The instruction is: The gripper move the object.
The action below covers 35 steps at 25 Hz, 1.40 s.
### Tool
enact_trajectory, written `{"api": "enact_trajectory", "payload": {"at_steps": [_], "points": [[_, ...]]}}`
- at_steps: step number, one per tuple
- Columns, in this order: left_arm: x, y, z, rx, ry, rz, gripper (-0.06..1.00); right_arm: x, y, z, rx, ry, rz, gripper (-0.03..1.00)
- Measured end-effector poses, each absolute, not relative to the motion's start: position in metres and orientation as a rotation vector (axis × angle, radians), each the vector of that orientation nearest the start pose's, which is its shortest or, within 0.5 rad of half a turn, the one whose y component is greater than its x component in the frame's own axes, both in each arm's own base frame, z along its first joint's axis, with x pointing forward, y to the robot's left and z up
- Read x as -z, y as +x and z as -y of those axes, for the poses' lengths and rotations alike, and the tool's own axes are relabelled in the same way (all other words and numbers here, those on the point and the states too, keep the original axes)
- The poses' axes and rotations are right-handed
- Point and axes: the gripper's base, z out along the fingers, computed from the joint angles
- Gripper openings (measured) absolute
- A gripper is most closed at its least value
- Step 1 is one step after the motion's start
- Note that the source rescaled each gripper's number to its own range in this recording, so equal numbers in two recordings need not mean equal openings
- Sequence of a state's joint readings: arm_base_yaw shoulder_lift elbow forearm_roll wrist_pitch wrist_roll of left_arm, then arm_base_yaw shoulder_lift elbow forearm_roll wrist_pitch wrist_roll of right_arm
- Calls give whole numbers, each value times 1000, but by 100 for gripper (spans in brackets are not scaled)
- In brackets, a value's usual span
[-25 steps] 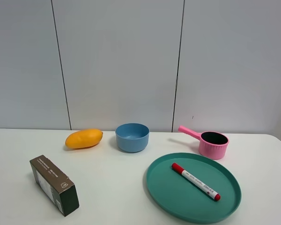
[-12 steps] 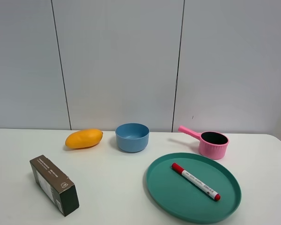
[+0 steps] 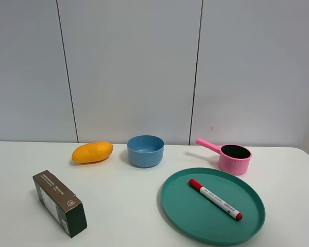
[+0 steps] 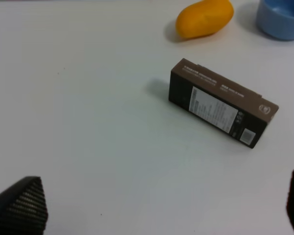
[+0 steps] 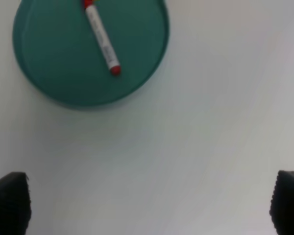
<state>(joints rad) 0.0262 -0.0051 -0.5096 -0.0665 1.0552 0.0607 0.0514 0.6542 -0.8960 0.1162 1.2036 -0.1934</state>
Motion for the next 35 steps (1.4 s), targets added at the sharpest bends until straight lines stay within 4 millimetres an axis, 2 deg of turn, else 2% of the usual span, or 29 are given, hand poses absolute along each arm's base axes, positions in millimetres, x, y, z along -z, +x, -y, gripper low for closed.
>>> {"api": "enact_trajectory", "payload": {"at_steps": [4, 9, 12, 19, 27, 33, 35], "points": [[-280, -7, 5, 24, 38, -2022, 100, -354, 68, -10, -53, -231, -2373, 100], [-280, -7, 5, 24, 38, -2022, 100, -320, 49, -10, -59, -213, -2368, 100], [-280, -7, 5, 24, 38, -2022, 100, -306, 38, -10, -53, -209, -2328, 100], [-280, -7, 5, 24, 38, -2022, 100, -304, 21, -9, -30, -202, -2200, 100], [-280, -7, 5, 24, 38, -2022, 100, -303, 17, -8, -11, -198, -2160, 100], [-280, -7, 5, 24, 38, -2022, 100, -284, 9, -8, -5, -194, -2121, 100], [-280, -7, 5, 24, 38, -2022, 100, -283, 4, -8, 0, -193, -2090, 100]]}}
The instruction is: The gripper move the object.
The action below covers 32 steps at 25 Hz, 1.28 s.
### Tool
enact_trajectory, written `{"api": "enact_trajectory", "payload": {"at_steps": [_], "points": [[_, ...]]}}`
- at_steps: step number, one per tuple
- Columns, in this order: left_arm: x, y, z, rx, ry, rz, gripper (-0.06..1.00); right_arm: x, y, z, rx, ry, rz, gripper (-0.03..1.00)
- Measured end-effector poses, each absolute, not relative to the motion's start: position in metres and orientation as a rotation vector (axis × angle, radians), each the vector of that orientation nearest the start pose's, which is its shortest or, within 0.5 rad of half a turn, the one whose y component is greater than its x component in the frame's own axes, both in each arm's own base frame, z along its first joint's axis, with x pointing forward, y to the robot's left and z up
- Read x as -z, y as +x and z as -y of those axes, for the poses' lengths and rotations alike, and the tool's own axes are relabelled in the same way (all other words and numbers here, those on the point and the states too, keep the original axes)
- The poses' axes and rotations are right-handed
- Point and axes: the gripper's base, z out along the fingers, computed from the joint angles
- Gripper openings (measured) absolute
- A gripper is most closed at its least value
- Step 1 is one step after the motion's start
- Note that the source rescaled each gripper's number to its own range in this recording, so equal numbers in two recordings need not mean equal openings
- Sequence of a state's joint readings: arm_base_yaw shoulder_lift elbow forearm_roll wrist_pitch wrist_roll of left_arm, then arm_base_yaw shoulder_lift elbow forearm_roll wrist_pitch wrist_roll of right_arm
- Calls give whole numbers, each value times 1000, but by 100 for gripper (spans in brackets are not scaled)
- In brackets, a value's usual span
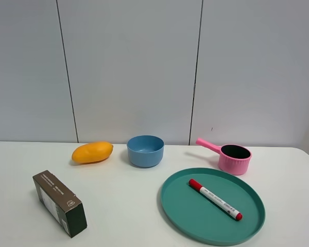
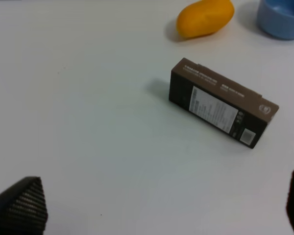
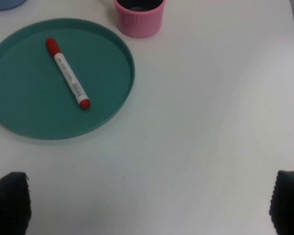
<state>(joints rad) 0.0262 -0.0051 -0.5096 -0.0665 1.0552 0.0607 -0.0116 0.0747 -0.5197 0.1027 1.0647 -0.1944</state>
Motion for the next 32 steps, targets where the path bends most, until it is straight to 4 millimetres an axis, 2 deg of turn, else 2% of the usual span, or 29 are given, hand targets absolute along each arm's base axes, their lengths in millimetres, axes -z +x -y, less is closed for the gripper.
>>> {"api": "enact_trajectory", "payload": {"at_steps": [6, 32], "points": [[-280, -7, 5, 24, 38, -2022, 100, -282, -7, -8, 10, -191, -2018, 100], [-280, -7, 5, 24, 38, -2022, 100, -279, -7, -7, 19, -191, -2032, 100]]}}
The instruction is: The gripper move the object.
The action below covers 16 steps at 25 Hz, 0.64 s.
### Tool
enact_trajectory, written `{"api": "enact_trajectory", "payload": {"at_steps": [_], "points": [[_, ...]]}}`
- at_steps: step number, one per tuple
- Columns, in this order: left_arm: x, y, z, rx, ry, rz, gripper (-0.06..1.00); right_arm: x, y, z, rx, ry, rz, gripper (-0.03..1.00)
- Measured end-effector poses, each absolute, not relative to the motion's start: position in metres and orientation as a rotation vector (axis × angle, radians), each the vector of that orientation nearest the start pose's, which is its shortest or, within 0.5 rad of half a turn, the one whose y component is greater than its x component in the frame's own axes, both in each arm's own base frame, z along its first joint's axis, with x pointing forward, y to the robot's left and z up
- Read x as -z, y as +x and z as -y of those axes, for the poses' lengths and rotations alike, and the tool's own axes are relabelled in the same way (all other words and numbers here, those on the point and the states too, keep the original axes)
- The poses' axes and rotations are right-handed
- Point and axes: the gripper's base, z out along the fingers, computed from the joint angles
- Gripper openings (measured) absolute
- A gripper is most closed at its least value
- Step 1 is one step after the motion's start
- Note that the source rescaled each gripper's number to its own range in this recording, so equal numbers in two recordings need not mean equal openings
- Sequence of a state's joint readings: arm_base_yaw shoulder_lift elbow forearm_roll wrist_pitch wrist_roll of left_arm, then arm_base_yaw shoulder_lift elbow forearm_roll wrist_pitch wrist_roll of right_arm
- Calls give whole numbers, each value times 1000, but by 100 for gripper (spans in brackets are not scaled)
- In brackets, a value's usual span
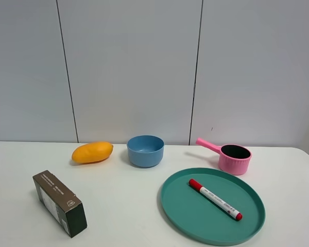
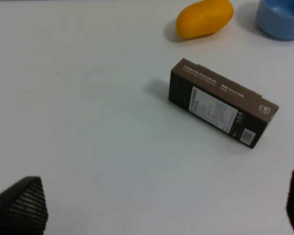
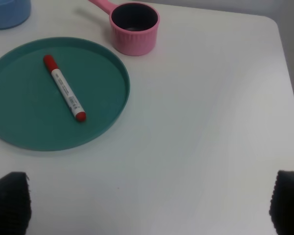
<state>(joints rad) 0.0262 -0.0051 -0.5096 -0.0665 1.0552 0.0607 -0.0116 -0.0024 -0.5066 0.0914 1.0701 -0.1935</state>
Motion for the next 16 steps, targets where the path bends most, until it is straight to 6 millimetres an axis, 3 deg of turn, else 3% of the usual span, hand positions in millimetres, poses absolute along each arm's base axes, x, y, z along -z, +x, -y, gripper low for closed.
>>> {"api": "enact_trajectory", "payload": {"at_steps": [16], "points": [[-280, -7, 5, 24, 38, -2022, 100, -279, -7, -7, 19, -191, -2032, 100]]}}
